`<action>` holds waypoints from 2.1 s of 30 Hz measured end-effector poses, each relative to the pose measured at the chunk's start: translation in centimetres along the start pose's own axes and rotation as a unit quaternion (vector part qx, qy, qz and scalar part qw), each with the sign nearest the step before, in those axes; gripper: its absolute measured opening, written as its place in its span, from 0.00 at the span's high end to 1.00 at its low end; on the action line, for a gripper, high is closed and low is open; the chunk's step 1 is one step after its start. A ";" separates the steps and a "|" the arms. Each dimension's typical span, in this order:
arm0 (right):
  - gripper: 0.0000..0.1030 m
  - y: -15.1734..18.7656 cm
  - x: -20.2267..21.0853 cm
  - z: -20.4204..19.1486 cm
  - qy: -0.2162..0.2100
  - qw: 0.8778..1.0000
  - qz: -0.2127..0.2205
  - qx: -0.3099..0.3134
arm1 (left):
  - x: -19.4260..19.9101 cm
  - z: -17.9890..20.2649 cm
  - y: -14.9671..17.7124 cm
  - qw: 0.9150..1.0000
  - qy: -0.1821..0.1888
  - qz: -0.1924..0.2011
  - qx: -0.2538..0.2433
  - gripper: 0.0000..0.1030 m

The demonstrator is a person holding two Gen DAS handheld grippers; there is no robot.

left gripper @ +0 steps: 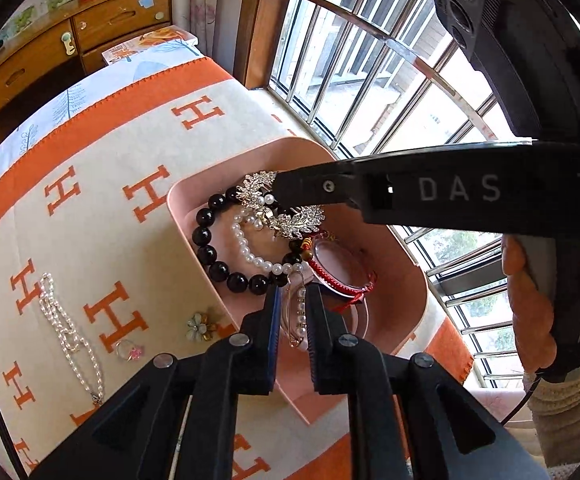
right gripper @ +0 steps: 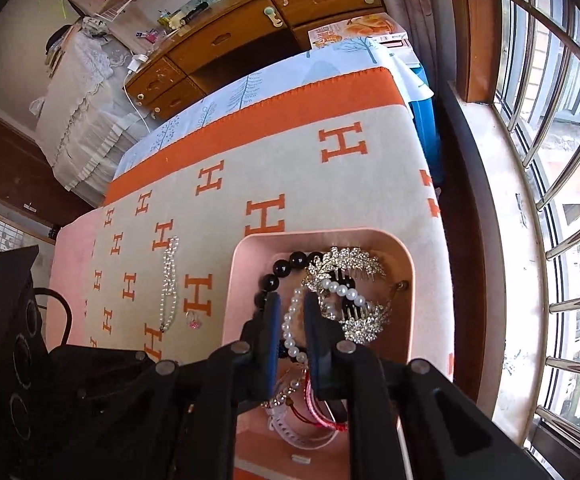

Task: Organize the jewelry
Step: 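Release the pin brooch into the pink box with the left tool while the right tool drops the comb in, then move both tools toward the long pearl necklace on the blanket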

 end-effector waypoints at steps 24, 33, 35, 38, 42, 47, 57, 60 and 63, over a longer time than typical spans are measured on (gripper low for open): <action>0.89 5.6 0.9 -9.4 -0.015 0.994 -0.013 0.106 | 11.8 -11.1 8.3 0.986 -0.155 0.020 0.058 0.56; 0.88 5.8 -0.9 -12.0 -0.004 0.993 -0.027 0.116 | 12.3 -14.7 9.4 0.982 -0.152 0.024 0.108 0.56; 0.86 5.4 -1.6 -12.0 0.003 0.993 -0.030 0.111 | 11.6 -15.7 9.1 0.981 -0.149 0.020 0.126 0.56; 0.72 4.7 -2.7 -11.9 0.012 0.994 -0.033 0.100 | 9.6 -17.2 8.5 0.979 -0.139 0.008 0.152 0.56; 0.72 4.3 -3.8 -11.5 0.013 0.995 -0.045 0.092 | 6.1 -19.0 7.8 0.975 -0.130 -0.021 0.181 0.56; 0.72 4.3 -4.5 -11.3 0.012 0.994 -0.054 0.092 | 1.7 -19.9 7.3 0.971 -0.113 -0.064 0.202 0.56; 0.72 4.3 -4.7 -10.7 -0.006 0.994 -0.060 0.096 | -1.9 -19.4 6.5 0.964 -0.141 -0.099 0.202 0.55; 0.72 4.3 -4.7 -10.3 -0.010 0.993 -0.063 0.095 | -2.3 -19.0 6.2 0.961 -0.155 -0.108 0.201 0.55; 0.72 4.3 -4.8 -10.0 -0.012 0.993 -0.064 0.095 | -2.5 -18.4 5.8 0.962 -0.152 -0.111 0.197 0.71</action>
Point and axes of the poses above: each gripper's, at about its wrist camera, not at the fingertips, and x roughly against the way its jaws point, z to its right, y to its underside, the point moved 6 cm from there along -x, roughly the way its jaws point, and after that the axes turned 10 degrees about -x, right-handed, at the moved point
